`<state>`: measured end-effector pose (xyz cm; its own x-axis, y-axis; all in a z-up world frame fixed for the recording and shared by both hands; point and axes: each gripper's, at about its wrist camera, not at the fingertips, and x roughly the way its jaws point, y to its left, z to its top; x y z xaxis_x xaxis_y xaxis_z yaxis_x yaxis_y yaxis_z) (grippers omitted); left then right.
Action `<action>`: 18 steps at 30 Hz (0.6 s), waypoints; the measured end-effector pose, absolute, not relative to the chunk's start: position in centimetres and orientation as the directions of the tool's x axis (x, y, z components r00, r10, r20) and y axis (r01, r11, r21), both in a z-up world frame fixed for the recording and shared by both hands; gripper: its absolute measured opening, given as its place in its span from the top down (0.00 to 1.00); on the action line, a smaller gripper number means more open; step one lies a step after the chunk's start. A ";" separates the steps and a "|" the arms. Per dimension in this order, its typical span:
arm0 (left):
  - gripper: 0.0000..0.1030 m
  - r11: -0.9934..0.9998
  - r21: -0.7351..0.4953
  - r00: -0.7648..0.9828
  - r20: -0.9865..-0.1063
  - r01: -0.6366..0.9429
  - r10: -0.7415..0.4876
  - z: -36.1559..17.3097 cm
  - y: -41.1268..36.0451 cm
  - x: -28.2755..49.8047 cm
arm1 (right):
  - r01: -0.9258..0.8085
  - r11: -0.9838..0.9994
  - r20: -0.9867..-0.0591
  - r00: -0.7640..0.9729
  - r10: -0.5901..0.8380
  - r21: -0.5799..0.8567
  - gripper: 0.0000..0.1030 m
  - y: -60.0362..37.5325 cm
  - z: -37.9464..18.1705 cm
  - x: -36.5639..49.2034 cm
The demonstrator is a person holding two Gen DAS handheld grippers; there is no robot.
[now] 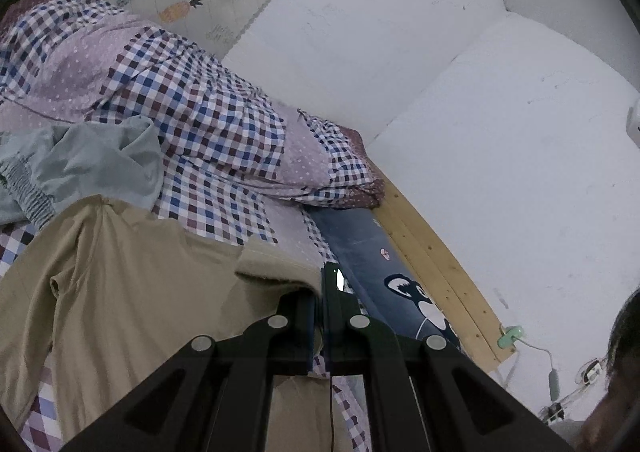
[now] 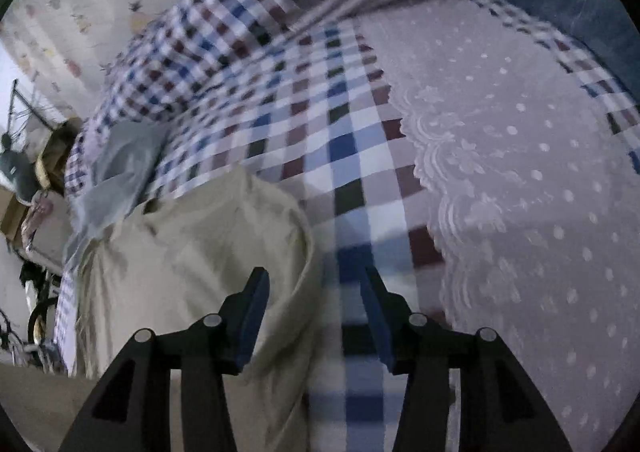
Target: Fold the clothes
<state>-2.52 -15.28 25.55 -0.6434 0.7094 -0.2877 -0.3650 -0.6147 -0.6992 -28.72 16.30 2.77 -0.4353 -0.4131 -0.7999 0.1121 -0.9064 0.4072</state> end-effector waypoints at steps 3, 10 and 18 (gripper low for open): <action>0.99 -0.620 -0.698 -0.642 -0.299 -0.358 0.707 24.7 -16.0 -3.4 | 0.115 -0.901 -0.804 -0.414 -0.426 0.419 0.60 15.7 1.7 -30.5; 0.99 -0.655 -0.681 -0.679 -0.312 -0.328 0.664 23.1 -19.0 -5.0 | 0.206 -0.960 -0.826 -0.496 -0.268 0.188 0.99 13.6 5.9 -32.4; 0.99 -0.715 -0.667 -0.674 -0.431 -0.211 0.601 17.5 -21.5 -7.3 | 0.076 -0.997 -0.850 -0.524 -0.046 0.007 0.99 13.9 6.9 -35.3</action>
